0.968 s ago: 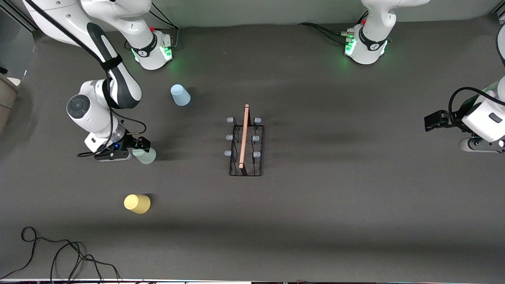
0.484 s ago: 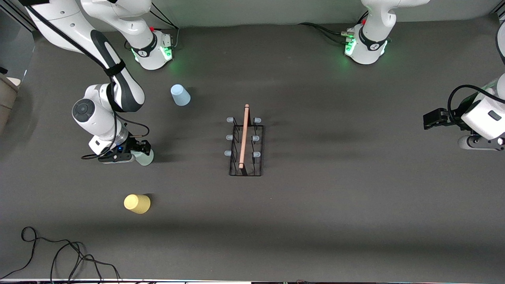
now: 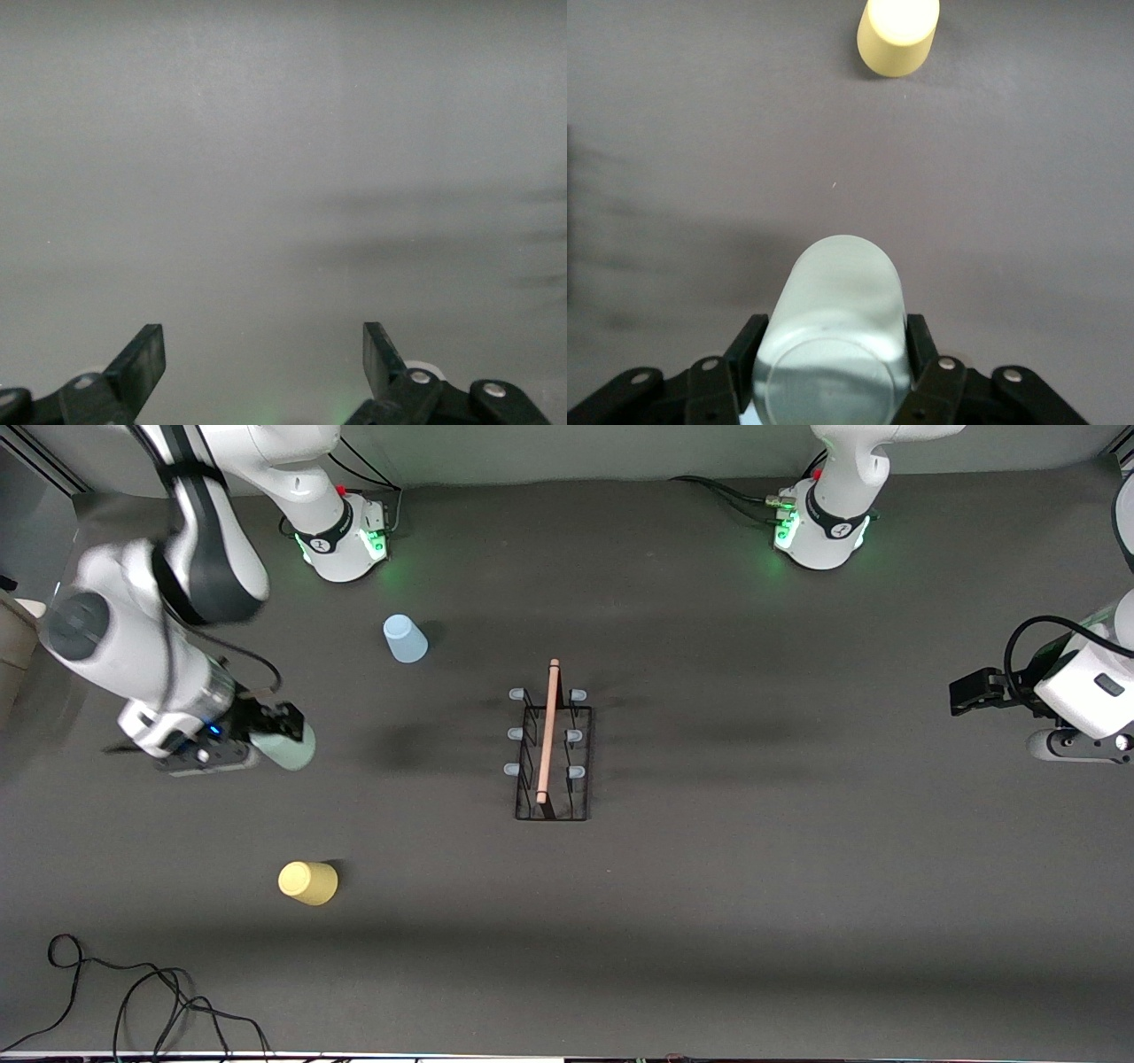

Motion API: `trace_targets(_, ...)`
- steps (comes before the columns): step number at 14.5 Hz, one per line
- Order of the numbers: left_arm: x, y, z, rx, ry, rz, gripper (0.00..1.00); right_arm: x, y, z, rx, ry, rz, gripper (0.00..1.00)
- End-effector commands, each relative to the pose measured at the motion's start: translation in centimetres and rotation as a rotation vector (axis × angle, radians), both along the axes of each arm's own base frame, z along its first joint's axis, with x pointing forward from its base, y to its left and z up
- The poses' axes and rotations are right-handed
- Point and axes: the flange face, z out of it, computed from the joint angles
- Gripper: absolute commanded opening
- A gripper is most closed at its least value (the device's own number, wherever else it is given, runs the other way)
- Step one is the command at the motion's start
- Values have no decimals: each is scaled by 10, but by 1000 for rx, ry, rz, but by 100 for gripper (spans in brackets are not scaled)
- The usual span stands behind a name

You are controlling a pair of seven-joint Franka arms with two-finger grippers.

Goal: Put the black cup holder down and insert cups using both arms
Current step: 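Carry the green cup with the right gripper onto a rack peg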

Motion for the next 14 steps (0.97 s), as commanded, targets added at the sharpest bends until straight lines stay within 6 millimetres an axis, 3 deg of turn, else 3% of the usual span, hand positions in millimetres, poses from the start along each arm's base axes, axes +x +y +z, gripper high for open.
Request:
trace_targets(1, -10, -1, 5, -10, -5, 4, 99, -2, 64, 32, -29, 36, -81, 34)
trace_targets(4, -10, 0, 5, -10, -5, 5, 100, -33, 164, 35, -40, 25, -216, 34)
trace_targets(9, -10, 0, 5, -10, -4, 5, 99, -85, 290, 12, 13, 10, -392, 34)
trace_targets(11, -10, 0, 5, -10, -4, 5, 99, -103, 325, -2, 16, 1, -423, 34)
trace_targets(14, -11, 0, 5, -10, 3, 5, 99, -106, 340, -20, 20, -7, -442, 34)
